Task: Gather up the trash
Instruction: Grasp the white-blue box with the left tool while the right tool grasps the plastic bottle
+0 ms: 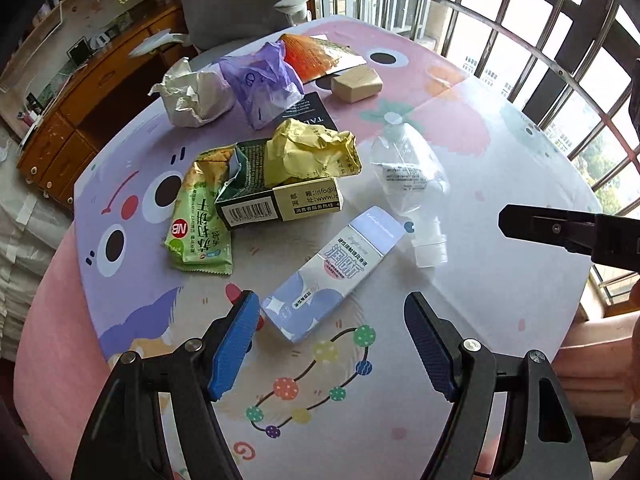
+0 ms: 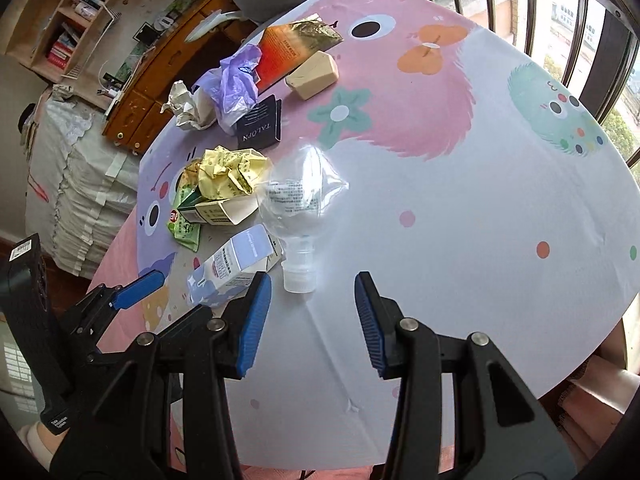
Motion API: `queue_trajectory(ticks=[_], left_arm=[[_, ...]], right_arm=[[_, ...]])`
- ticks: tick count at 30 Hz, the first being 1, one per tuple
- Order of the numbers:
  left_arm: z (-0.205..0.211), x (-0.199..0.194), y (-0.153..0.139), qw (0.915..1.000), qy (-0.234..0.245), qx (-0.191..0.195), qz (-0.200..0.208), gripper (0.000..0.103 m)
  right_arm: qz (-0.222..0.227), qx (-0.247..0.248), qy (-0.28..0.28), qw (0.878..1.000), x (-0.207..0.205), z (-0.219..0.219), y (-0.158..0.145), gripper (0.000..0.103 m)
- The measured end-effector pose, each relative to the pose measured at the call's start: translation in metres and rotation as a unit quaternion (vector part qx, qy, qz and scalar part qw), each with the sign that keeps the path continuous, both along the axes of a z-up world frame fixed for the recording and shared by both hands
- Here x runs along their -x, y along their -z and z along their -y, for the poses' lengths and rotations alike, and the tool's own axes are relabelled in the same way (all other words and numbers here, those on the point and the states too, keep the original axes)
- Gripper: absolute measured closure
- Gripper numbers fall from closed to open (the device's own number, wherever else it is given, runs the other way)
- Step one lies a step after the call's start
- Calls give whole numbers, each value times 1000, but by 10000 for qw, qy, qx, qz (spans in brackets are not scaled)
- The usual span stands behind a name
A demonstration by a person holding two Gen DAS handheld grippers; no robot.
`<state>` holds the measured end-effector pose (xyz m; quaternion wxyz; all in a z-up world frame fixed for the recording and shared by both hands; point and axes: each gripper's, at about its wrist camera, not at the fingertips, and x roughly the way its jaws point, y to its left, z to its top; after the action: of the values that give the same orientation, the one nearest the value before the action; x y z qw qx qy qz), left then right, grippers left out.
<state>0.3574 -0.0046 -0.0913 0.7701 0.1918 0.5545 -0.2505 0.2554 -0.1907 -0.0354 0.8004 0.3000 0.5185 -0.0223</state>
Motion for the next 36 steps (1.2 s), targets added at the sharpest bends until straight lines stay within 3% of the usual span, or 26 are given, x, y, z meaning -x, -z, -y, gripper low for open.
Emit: queue_trajectory(ticks=[6, 9, 11, 14, 18, 25, 33, 35, 36], left_arm=[[12, -29, 45, 9987, 414, -132, -284, 32], [13, -40, 59, 9976, 455, -73, -524, 47], [10, -46, 63, 9968, 447, 75, -654, 59], [3, -50, 63, 9958, 394, 303, -773, 68], [-14, -53, 48, 9946, 240, 723, -701, 69], [-36, -64, 23, 9901, -25, 1244, -653, 69], [-43, -57, 3, 9879, -241, 1427, -561, 69], [-45, -58, 3, 9878, -297, 1420, -562, 69], [-47, -56, 2, 9877, -327, 1416, -569, 69]], right_arm=[[-152, -78, 204, 9996, -16, -3, 18, 61], [-126, -224, 318, 9992, -23, -1, 24, 53], [-101, -343, 393, 9986, -27, 2, 29, 52], [-97, -468, 521, 9975, -35, 8, 36, 52], [-85, -525, 664, 9964, -51, 13, 44, 52], [-3, -583, 669, 9961, -81, 13, 54, 41], [85, -323, 408, 9986, -106, -12, 57, 40], [163, -321, 331, 9988, -107, -18, 56, 48], [231, -357, 271, 9987, -108, -21, 55, 58]])
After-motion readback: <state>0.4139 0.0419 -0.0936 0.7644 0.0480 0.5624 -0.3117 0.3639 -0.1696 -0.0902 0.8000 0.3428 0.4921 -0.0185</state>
